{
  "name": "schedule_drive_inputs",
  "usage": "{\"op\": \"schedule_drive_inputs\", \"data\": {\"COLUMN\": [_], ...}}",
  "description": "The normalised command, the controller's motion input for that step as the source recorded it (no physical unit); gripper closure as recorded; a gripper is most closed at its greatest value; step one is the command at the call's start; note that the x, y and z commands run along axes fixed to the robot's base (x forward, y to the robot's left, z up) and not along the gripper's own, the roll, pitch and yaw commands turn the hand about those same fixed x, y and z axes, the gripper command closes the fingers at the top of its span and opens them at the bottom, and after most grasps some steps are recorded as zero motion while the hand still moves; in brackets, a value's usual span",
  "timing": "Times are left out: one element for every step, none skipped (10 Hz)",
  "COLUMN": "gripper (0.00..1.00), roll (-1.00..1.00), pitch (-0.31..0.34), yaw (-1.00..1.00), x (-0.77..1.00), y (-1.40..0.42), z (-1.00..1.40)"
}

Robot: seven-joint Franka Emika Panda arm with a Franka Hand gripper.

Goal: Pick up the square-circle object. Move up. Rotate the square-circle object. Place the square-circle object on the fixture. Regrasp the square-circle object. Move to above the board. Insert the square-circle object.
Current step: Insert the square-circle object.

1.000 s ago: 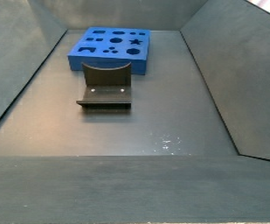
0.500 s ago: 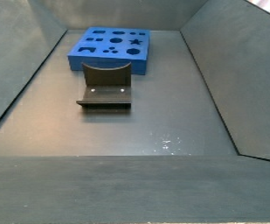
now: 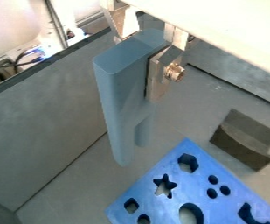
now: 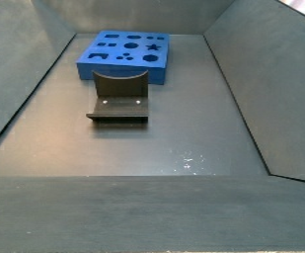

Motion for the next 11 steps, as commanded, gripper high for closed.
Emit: {"op": "schedule_drive_inputs", "data": {"gripper": [1.00,1.00,1.00,1.00,1.00,1.00,1.00,1.00,1.00,1.00,1.00], "roll": [0.00,0.00,0.00,0.04,0.10,0.02,0.01,0.03,0.02,0.00,0.00], "pitch": [-0.004,-0.043,-0.094,-0.110,-0.149,-0.241,-0.243,-0.206,-0.131,-0.019,0.000], "yaw": [-1.00,-1.00,-1.00,-1.00,-0.93,-0.64,-0.56,-0.61,-0.59,-0.49,-0.54], "x": [0.00,0.00,0.00,0.08,0.13,0.39,0.46,0.42,0.49,0.62,0.54], "y": [0.00,0.00,0.00,0.00,0.00,0.00,-0.04,-0.08,-0.08,-0.10,-0.10], "z": [-0.06,-0.13,-0.23,-0.32,-0.45,-0.60,-0.62,-0.66,-0.61,-0.48,-0.35]}}
